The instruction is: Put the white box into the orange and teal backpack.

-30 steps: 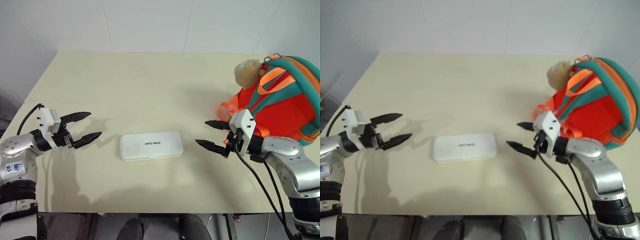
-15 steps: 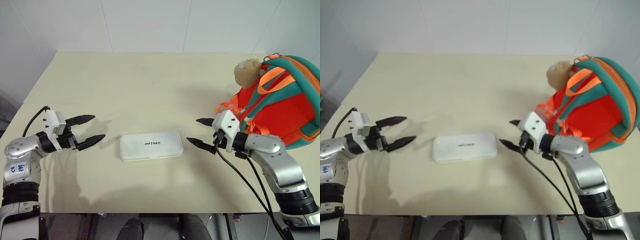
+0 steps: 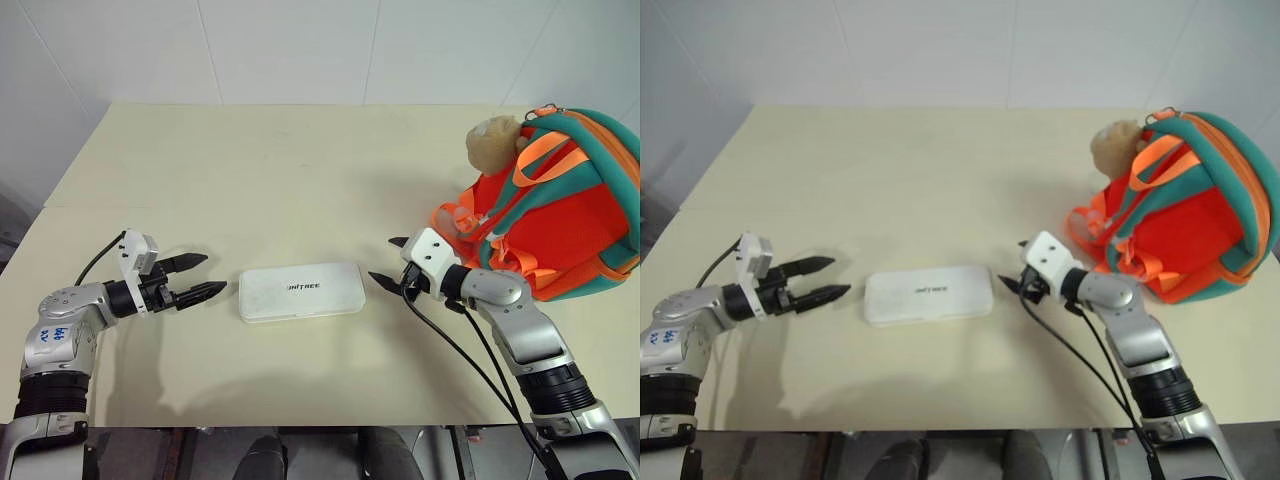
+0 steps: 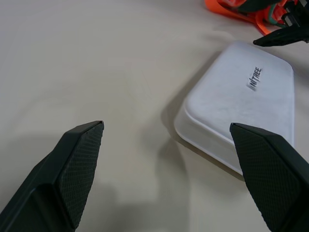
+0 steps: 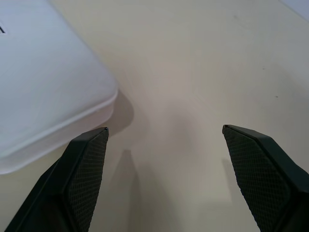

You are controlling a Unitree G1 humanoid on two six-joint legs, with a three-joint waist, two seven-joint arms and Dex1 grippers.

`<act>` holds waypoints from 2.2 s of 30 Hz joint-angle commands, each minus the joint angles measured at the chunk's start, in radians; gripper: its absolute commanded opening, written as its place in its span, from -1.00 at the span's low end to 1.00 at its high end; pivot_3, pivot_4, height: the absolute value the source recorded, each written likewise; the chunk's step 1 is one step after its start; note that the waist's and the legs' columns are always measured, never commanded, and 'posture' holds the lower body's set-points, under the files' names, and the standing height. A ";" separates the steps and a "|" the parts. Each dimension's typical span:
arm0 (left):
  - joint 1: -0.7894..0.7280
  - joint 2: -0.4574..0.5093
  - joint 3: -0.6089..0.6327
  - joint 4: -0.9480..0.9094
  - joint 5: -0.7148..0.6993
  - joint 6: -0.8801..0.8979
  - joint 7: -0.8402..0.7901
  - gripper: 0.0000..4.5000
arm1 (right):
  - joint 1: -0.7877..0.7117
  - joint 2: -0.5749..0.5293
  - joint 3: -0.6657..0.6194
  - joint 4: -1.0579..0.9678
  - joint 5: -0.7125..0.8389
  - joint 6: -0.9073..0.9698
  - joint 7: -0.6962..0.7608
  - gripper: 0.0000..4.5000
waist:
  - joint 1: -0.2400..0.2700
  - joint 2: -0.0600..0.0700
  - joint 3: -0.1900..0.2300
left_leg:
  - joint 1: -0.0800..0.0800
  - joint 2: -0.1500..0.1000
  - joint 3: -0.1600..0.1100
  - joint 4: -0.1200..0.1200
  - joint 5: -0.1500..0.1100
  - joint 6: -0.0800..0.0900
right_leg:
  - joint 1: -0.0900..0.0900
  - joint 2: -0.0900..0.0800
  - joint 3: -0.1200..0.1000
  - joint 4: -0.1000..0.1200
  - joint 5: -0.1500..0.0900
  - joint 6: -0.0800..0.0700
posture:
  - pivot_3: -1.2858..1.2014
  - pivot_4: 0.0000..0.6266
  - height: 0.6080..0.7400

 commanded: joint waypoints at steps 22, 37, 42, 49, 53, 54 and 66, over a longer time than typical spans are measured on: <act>-0.003 0.038 -0.015 -0.068 -0.151 0.561 0.013 0.99 | 0.040 0.010 0.010 -0.108 0.021 0.016 0.076 1.00 | 0.001 0.000 0.000 | 0.000 0.000 0.001 0.000 0.000 0.000 | -0.001 0.000 0.001 0.001 0.000 0.000 | 0.03 -0.52 1.00; -0.082 -0.004 -0.130 0.025 -0.152 0.650 -0.040 0.99 | 0.037 0.012 0.010 -0.114 0.020 0.020 0.081 1.00 | 0.003 0.000 0.000 | 0.001 0.000 0.001 0.001 0.000 0.000 | 0.000 0.000 0.001 0.001 0.001 -0.001 | 0.03 -0.52 1.00; -0.102 -0.025 -0.137 0.035 -0.168 0.698 -0.044 0.99 | 0.030 0.016 0.013 -0.107 0.016 0.015 0.078 1.00 | 0.004 -0.001 0.000 | 0.000 0.000 0.001 0.001 0.000 0.000 | 0.000 0.000 0.001 0.001 0.001 -0.001 | 0.03 -0.52 1.00; -0.118 -0.054 -0.131 0.058 -0.168 0.731 -0.027 0.99 | 0.028 0.024 0.015 -0.108 0.016 0.014 0.073 1.00 | 0.005 -0.001 -0.001 | 0.001 0.000 0.001 0.001 0.000 0.000 | 0.000 0.000 0.001 0.001 0.001 -0.001 | 0.03 -0.52 1.00; -0.158 -0.087 -0.096 0.109 -0.173 0.746 0.002 0.99 | 0.033 0.026 0.016 -0.109 0.016 0.013 0.072 1.00 | 0.011 -0.001 -0.001 | 0.001 0.000 0.001 0.002 0.000 0.000 | 0.000 0.000 0.001 0.002 0.001 0.000 | 0.03 -0.52 1.00; -0.168 -0.094 -0.087 0.125 -0.173 0.745 0.007 0.99 | 0.034 0.026 0.016 -0.110 0.017 0.013 0.073 1.00 | 0.013 -0.001 -0.001 | 0.001 0.000 0.001 0.002 0.000 0.000 | 0.000 0.000 0.001 0.002 0.001 0.000 | 0.03 -0.52 1.00; -0.251 -0.075 -0.135 0.258 -0.121 0.685 -0.049 0.99 | 0.054 0.020 0.006 -0.131 0.021 0.017 0.072 1.00 | 0.024 -0.001 -0.001 | 0.002 0.000 0.001 0.003 0.001 0.000 | 0.000 0.000 0.001 0.001 0.004 -0.002 | 0.03 -0.52 1.00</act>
